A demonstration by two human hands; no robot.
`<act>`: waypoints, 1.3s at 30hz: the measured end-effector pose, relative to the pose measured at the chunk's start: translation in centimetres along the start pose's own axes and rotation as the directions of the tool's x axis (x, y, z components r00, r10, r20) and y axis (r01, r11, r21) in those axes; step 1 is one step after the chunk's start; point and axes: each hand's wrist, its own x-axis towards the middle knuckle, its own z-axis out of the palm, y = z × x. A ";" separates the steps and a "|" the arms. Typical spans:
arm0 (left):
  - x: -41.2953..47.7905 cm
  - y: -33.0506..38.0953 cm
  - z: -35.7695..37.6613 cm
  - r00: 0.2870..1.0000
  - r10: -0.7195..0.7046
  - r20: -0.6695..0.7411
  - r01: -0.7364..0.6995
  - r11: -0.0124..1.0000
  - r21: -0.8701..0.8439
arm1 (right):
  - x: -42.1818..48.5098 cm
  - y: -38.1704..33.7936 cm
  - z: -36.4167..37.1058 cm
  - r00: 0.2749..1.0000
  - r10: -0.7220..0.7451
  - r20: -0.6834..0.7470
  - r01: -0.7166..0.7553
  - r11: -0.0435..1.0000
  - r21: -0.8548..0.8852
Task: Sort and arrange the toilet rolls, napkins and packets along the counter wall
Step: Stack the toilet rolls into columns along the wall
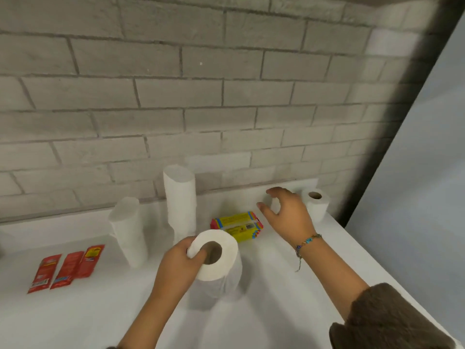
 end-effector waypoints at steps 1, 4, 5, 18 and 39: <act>0.2 0.8 1.3 1.000 0.014 0.021 -0.014 1.000 0.021 | -0.5 1.8 -0.8 1.000 0.026 0.006 -0.026 1.000 -0.008; 0.8 2.9 5.0 0.998 0.047 0.053 -0.050 0.997 0.060 | -1.8 6.7 -2.5 0.995 0.093 0.025 -0.092 0.995 -0.034; 0.9 3.8 6.7 0.997 0.049 0.063 -0.053 0.997 0.063 | -2.2 8.6 -3.2 0.993 0.117 0.030 -0.116 0.992 -0.042; 4.7 14.5 26.5 0.999 -0.054 0.002 0.054 0.998 0.025 | -0.3 29.1 -9.1 0.963 0.141 0.228 -0.124 0.988 -0.089; 21.4 23.6 37.0 0.993 -0.058 0.106 0.038 0.982 0.183 | 2.1 34.1 -10.3 0.952 0.116 0.285 -0.118 0.993 -0.013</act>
